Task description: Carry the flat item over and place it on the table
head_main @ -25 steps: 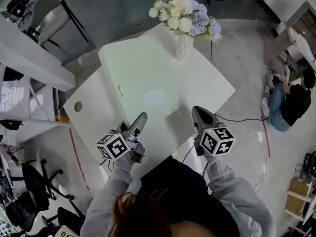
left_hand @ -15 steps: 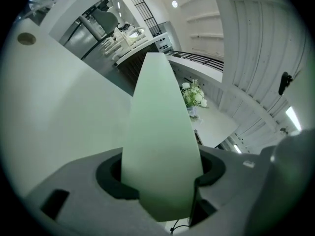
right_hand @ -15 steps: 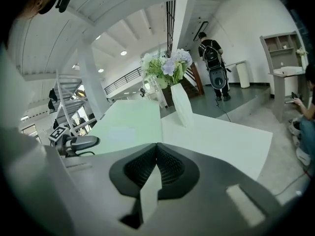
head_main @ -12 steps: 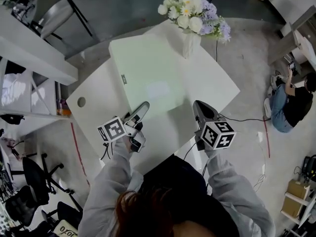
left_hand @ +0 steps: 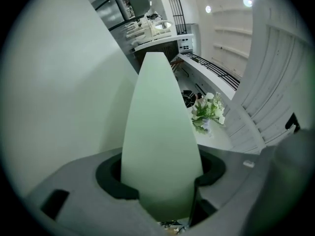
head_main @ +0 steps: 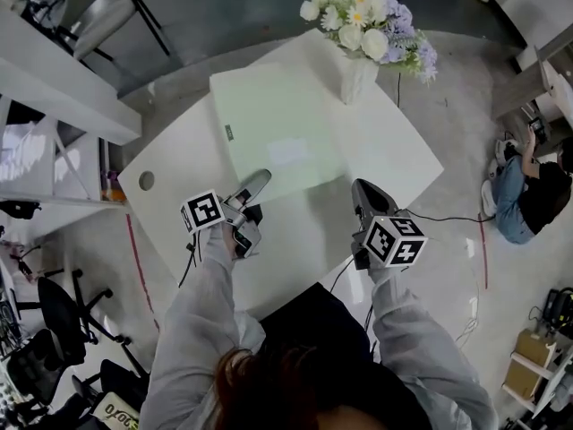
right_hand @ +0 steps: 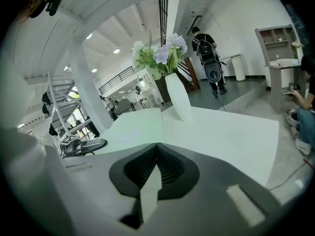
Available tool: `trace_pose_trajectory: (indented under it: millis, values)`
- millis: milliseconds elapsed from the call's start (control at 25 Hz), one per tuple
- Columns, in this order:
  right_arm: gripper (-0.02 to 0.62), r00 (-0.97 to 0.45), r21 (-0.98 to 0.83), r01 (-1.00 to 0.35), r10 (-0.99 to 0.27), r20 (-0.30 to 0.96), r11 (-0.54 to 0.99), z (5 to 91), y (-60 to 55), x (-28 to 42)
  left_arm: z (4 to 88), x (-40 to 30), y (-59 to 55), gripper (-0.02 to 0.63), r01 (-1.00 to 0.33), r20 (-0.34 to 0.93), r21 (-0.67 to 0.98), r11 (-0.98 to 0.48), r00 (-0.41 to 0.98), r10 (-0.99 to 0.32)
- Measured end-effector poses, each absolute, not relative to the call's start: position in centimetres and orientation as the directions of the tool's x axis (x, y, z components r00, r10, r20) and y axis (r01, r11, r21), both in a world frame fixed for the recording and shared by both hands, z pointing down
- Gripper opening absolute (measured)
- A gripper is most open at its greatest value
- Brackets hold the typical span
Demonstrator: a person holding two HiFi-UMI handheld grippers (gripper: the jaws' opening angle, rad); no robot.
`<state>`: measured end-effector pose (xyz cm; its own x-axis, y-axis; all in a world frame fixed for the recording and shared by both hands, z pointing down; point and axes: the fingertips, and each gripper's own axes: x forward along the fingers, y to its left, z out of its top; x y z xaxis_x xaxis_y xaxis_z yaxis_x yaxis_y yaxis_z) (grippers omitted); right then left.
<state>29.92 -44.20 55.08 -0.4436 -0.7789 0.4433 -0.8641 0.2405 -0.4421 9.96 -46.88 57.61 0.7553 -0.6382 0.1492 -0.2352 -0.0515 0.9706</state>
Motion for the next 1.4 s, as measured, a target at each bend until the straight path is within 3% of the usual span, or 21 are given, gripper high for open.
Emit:
trace_pose_trajectory:
  millis: [160, 560, 680, 960, 1240, 1400]
  values:
    - [0.009, -0.441, -0.442, -0.866, -0.774, 0.454, 0.233, 55.8, -44.4, 29.8, 58.8, 9.8, -47.3, 0.278, -0.176, 0.137, 0.984, -0.001, 0.77, -0.623]
    - [0.009, -0.435, -0.417, -0.878, -0.753, 0.493, 0.234, 57.1, -43.5, 29.0, 60.7, 9.4, -47.7, 0.299, -0.218, 0.187, 0.976, 0.012, 0.806, -0.561]
    - [0.009, -0.438, -0.41, -0.879, -0.75, 0.495, 0.243, 57.0, -43.3, 28.7, 61.1, 8.8, -47.9, 0.337, -0.304, 0.25, 0.953, 0.001, 0.782, -0.57]
    - [0.009, -0.436, -0.405, -0.881, -0.751, 0.495, 0.245, 56.8, -42.7, 28.5, 61.7, 6.6, -48.6, 0.45, -0.638, 0.471, 0.763, -0.101, 0.657, -0.588]
    - [0.009, -0.434, -0.403, -0.882, -0.754, 0.493, 0.245, 56.5, -41.7, 28.5, 61.6, 4.8, -49.1, 0.465, -0.862, 0.599, 0.47, -0.189, 0.468, -0.65]
    - [0.009, -0.432, -0.402, -0.883, -0.756, 0.492, 0.242, 56.5, -40.9, 28.4, 61.6, 5.2, -48.9, 0.43, -0.836, 0.583, 0.517, -0.183, 0.5, -0.641]
